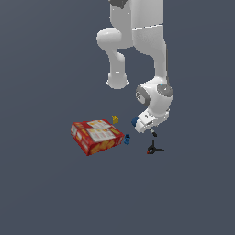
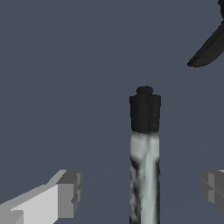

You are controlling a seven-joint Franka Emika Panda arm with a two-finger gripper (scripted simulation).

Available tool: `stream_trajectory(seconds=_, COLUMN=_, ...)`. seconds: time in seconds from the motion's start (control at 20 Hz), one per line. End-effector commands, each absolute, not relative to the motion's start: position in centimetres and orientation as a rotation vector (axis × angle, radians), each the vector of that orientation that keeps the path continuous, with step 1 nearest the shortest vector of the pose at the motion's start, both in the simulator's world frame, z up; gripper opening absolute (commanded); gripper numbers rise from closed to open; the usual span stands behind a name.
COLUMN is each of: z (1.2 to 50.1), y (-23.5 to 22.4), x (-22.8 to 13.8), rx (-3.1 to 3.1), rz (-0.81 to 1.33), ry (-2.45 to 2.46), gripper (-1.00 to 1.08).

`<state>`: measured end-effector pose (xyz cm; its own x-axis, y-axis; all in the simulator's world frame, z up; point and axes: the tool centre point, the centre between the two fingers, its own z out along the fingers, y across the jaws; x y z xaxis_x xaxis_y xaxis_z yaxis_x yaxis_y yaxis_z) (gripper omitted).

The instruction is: Pick up a designated object from a clutter of objects.

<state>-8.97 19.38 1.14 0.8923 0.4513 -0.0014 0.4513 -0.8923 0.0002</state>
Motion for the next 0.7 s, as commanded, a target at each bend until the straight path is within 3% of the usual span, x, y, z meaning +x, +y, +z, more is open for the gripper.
stream_trajectory(seconds=0.0, z=1.02, y=19.39, x=-8.93, rx=3.055, rz=0.000, ry=0.729, gripper=-1.00)
stream_trajectory(seconds=0.65, z=1.22, y=19.18, x=-8.89, rx=3.055, rz=0.000, ry=0.729, gripper=-1.00)
